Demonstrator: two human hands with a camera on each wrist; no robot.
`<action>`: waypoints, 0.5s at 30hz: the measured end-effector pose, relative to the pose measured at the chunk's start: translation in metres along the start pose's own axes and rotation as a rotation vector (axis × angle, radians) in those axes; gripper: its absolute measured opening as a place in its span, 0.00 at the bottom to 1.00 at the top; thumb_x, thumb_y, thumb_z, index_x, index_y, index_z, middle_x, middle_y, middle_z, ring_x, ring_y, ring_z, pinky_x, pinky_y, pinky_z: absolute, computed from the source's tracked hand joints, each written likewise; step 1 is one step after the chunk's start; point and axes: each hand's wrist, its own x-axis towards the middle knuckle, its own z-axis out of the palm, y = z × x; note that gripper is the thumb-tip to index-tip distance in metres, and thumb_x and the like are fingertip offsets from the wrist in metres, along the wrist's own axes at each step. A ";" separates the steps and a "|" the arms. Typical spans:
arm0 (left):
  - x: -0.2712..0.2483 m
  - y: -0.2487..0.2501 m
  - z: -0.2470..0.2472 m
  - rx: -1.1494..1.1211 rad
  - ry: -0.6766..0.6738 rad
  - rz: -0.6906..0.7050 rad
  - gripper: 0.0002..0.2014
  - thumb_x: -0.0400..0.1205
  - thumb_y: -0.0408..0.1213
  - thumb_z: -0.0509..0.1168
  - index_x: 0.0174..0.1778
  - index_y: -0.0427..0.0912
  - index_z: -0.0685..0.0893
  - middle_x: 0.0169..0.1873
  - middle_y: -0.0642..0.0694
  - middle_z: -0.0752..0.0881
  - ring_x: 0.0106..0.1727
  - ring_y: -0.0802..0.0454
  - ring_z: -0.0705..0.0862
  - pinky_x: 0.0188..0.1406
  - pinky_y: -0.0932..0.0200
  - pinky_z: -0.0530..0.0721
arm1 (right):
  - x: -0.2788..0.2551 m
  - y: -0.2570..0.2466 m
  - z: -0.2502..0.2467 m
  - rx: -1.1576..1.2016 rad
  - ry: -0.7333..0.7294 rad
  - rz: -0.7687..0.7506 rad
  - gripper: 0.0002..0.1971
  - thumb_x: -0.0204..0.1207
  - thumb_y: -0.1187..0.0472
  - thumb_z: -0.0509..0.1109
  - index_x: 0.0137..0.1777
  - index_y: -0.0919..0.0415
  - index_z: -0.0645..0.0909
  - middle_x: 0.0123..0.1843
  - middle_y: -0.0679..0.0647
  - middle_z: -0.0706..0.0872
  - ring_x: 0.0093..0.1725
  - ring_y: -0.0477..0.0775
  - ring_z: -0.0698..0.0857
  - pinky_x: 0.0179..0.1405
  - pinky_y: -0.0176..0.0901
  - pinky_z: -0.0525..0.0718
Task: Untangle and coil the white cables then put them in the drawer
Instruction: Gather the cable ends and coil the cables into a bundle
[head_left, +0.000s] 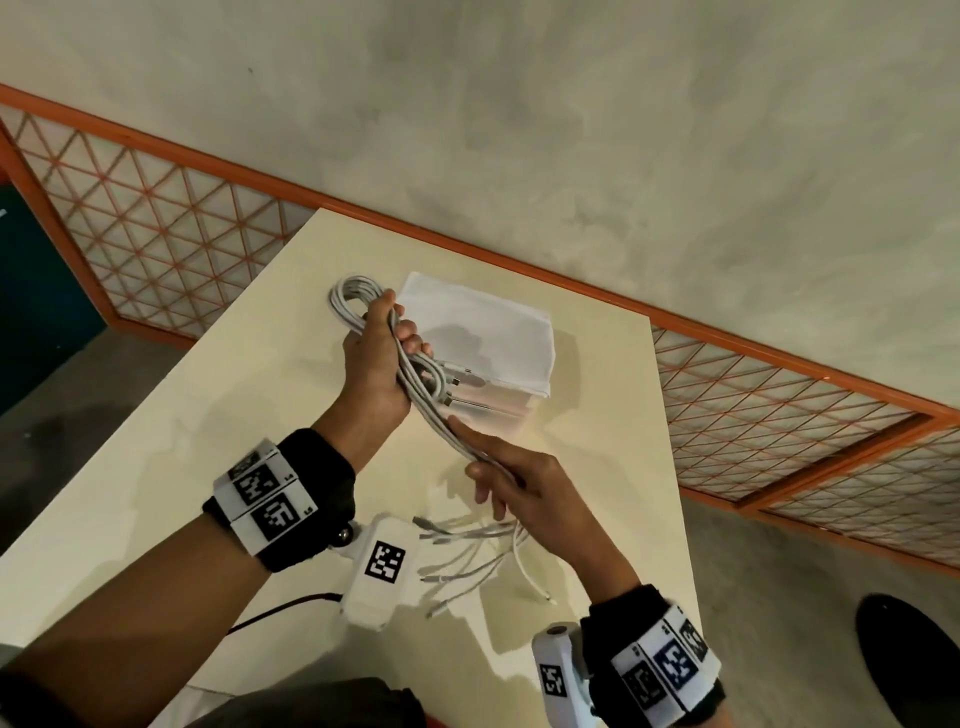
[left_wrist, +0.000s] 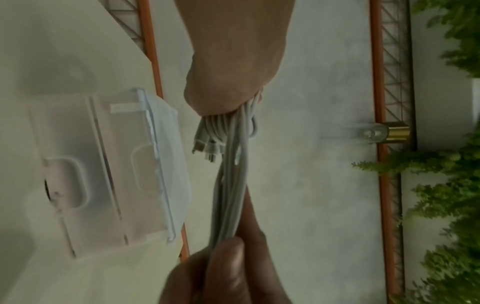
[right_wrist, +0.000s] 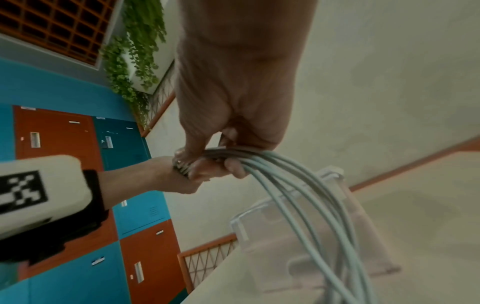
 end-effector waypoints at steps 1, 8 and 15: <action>-0.001 -0.001 0.000 0.021 -0.013 0.000 0.15 0.82 0.42 0.63 0.29 0.46 0.71 0.12 0.54 0.68 0.13 0.61 0.67 0.19 0.69 0.72 | 0.002 0.000 -0.004 -0.029 0.025 0.010 0.20 0.79 0.64 0.68 0.69 0.48 0.79 0.35 0.47 0.79 0.32 0.41 0.76 0.32 0.32 0.77; -0.022 -0.014 0.006 0.535 -0.277 0.108 0.12 0.83 0.42 0.63 0.33 0.44 0.76 0.14 0.54 0.69 0.16 0.58 0.68 0.25 0.61 0.80 | 0.012 -0.025 -0.032 -0.425 0.036 -0.075 0.09 0.68 0.61 0.78 0.49 0.56 0.90 0.40 0.42 0.84 0.41 0.36 0.81 0.43 0.23 0.72; -0.036 -0.022 0.008 0.788 -0.448 0.039 0.11 0.82 0.42 0.64 0.37 0.41 0.77 0.15 0.54 0.71 0.17 0.56 0.70 0.24 0.60 0.78 | 0.020 -0.051 -0.049 -0.578 0.046 -0.186 0.11 0.59 0.61 0.84 0.37 0.61 0.85 0.34 0.44 0.85 0.34 0.39 0.79 0.35 0.24 0.70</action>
